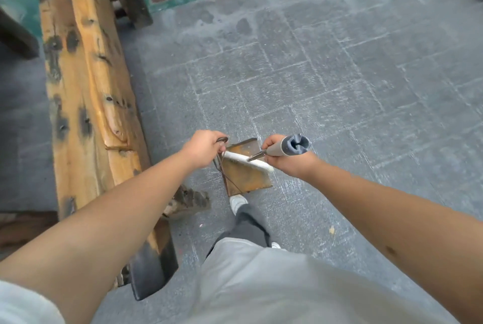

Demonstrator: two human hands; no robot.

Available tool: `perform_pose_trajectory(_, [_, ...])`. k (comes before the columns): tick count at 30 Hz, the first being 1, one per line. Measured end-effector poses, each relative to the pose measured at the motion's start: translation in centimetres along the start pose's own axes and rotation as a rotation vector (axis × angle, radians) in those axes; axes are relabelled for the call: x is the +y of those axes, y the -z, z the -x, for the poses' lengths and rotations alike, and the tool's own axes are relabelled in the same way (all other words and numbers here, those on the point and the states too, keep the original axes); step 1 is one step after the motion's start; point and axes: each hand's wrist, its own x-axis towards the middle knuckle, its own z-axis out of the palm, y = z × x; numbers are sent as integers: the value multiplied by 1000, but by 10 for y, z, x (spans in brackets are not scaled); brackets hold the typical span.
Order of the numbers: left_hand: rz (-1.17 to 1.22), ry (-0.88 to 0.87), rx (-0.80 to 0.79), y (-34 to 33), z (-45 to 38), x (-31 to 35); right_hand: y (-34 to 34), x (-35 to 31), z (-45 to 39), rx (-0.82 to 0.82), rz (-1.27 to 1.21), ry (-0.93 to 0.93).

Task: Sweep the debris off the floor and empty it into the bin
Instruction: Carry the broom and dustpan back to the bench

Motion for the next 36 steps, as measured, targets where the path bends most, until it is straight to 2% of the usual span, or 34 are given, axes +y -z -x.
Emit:
perform_pose_trajectory(5, [40,75,29,11,-64,-35,3,-13,-83,-109,68,43])
perform_pose_trajectory(10, [38,107,30,24,-115,-67,-2,-14,-153,-138,152,125])
perform_pose_trajectory(17, [39,181,59,24,-150,-116,-19,-13,-237,-217,303,264])
perform_pose_trajectory(21, [3,231,76,14,-162,-135,-29,-12,-267,-321,439,329])
perform_pose_trajectory(25, [54,382,160,12,-169,-162,-40,-20,-291,-416,620,454])
perform_pose_trajectory(30, [109,554,264,15,-162,-187,-45,-38,-304,-543,677,542])
perform_pose_trajectory(34, [201,589,320,12,-152,-180,-54,-47,-312,-609,790,619])
perform_pose_trajectory(36, [260,594,403,14,-142,-166,-60,-54,-311,-641,881,687])
